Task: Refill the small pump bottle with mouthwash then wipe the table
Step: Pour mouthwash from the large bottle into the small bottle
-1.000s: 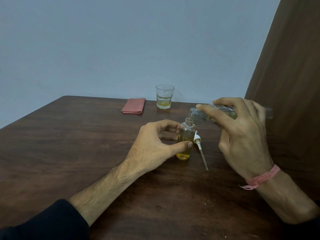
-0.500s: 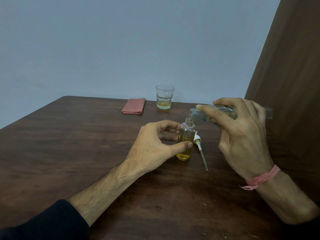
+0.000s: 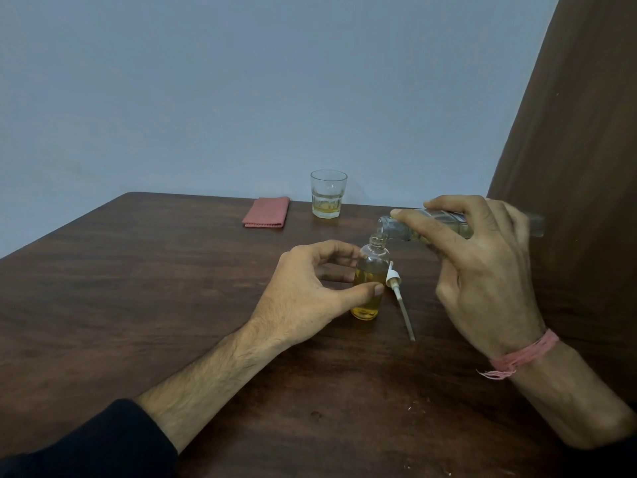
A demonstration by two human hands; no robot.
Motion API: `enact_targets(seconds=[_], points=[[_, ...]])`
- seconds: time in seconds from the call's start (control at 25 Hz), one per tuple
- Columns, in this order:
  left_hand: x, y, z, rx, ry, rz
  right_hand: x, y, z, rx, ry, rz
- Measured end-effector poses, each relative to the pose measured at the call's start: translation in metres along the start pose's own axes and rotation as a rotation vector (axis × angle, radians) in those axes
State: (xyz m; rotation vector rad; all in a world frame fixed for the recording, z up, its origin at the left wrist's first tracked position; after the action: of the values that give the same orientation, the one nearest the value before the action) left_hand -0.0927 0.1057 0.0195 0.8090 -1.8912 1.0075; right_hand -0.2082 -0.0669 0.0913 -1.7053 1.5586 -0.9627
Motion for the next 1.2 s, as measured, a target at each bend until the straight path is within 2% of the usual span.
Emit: enact_targets(seconds=[1.2], points=[[0.0010,0.0011,0.0007,-0.004,0.005,-0.008,0.0003,0.0006,0.0003,-0.003,-0.008,0.005]])
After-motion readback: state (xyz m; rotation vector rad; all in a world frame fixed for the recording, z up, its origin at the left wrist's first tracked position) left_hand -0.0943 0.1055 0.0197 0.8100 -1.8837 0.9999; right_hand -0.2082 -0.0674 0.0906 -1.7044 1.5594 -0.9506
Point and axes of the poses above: each hand's wrist, its own y-axis away from the middle knuckle, its own z-axis out of the palm, x = y × z, the point moved 9 cm from there along -y, towards the middle knuckle, and after that the axes turned 1 degree about y, right-handed, at the moved point
